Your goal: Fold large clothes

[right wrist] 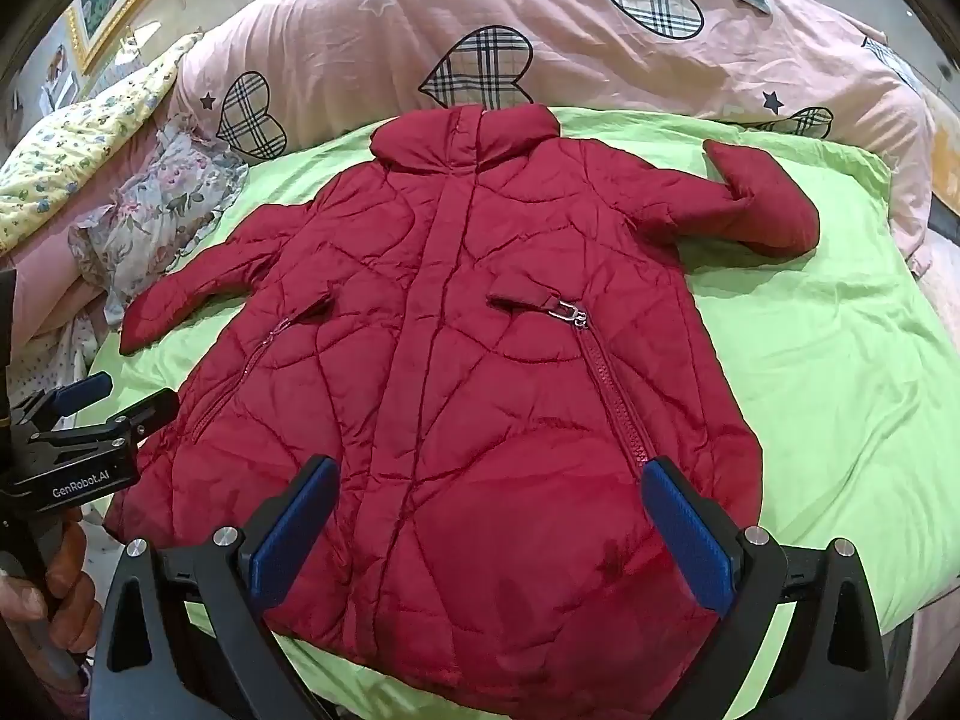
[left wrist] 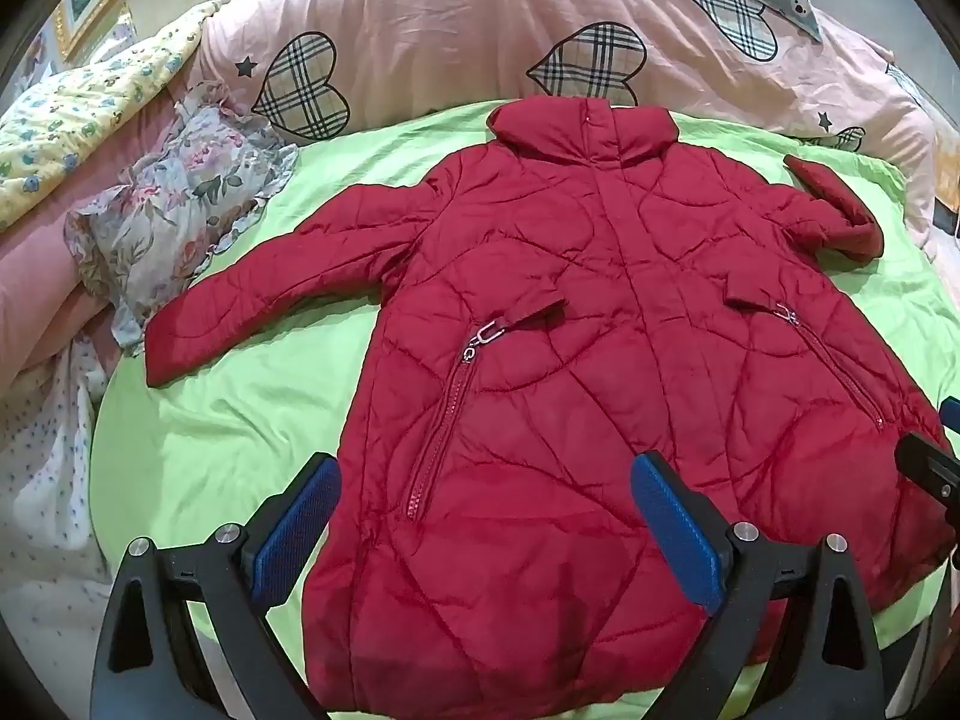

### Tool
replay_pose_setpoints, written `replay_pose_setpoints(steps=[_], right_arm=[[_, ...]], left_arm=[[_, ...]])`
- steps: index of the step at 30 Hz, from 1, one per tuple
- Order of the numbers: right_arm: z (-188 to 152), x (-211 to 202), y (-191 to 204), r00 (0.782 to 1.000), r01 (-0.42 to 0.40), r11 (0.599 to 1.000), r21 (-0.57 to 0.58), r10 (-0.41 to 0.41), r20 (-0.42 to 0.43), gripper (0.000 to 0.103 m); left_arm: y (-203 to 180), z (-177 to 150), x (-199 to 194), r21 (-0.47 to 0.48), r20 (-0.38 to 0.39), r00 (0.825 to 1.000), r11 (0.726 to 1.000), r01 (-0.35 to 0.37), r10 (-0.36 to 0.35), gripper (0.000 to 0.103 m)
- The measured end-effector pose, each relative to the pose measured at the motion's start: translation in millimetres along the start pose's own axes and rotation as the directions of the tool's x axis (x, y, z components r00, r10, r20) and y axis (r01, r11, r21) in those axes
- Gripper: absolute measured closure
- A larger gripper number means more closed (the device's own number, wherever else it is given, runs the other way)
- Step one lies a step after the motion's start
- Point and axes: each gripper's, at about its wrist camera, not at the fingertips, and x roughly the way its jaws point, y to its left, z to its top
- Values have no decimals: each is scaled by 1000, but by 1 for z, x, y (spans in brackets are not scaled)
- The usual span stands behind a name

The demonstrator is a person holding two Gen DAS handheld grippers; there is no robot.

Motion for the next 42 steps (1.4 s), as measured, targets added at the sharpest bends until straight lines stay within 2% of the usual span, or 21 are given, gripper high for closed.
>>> replay_pose_setpoints(steps=[1, 6, 10, 12, 21, 31, 42], right_arm=[[0, 0, 0, 1000, 0, 1000, 0, 0, 0, 2], [0, -1, -1, 1000, 0, 1000, 3, 0, 4, 2], [3, 1, -1, 1000, -2, 1000, 6, 2, 6, 2], [3, 0, 1, 1000, 0, 1000, 6, 0, 7, 2], [5, 1, -1, 1000, 3, 1000, 2, -3, -7, 2], [9, 2, 0, 1000, -8, 1000, 3, 7, 6, 2], [10, 1, 0, 998, -31, 999, 11, 30, 47, 2]], left_arm=[[-2, -2, -1, 3, 21, 1000, 1000, -12, 12, 5], [-1, 3, -2, 6, 13, 1000, 1000, -9, 9, 5], [-2, 3, 6, -9, -38, 999, 1000, 19, -19, 5], [-2, 3, 6, -6, -21, 1000, 1000, 14, -14, 5], [-6, 5, 10, -16, -72, 997, 999, 35, -36, 5], [-5, 6, 12, -2, -21, 1000, 1000, 15, -15, 5], [-3, 10, 16, -23, -23, 999, 999, 44, -45, 5]])
